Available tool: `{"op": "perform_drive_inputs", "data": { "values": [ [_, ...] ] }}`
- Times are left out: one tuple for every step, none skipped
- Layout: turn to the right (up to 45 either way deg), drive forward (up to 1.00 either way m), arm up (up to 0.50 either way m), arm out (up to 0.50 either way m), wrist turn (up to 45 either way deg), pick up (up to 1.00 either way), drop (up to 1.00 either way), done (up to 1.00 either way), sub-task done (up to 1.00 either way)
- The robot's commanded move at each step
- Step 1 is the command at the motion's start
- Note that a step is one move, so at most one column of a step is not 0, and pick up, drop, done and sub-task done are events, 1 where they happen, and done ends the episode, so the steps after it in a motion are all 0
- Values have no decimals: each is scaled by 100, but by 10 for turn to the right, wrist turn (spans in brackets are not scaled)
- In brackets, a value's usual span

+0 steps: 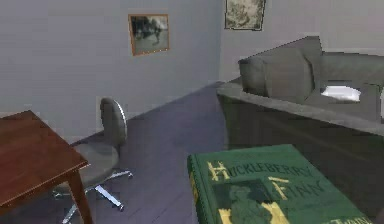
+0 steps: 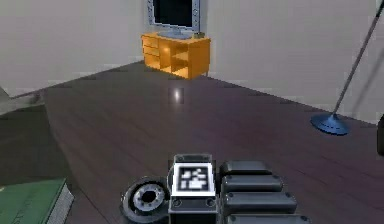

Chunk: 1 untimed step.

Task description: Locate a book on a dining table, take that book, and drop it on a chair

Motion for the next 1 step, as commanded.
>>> {"op": "perform_drive_inputs", "data": {
  "values": [
    [-30,0,0,0,0,0,0,0,0]
  ]
}}
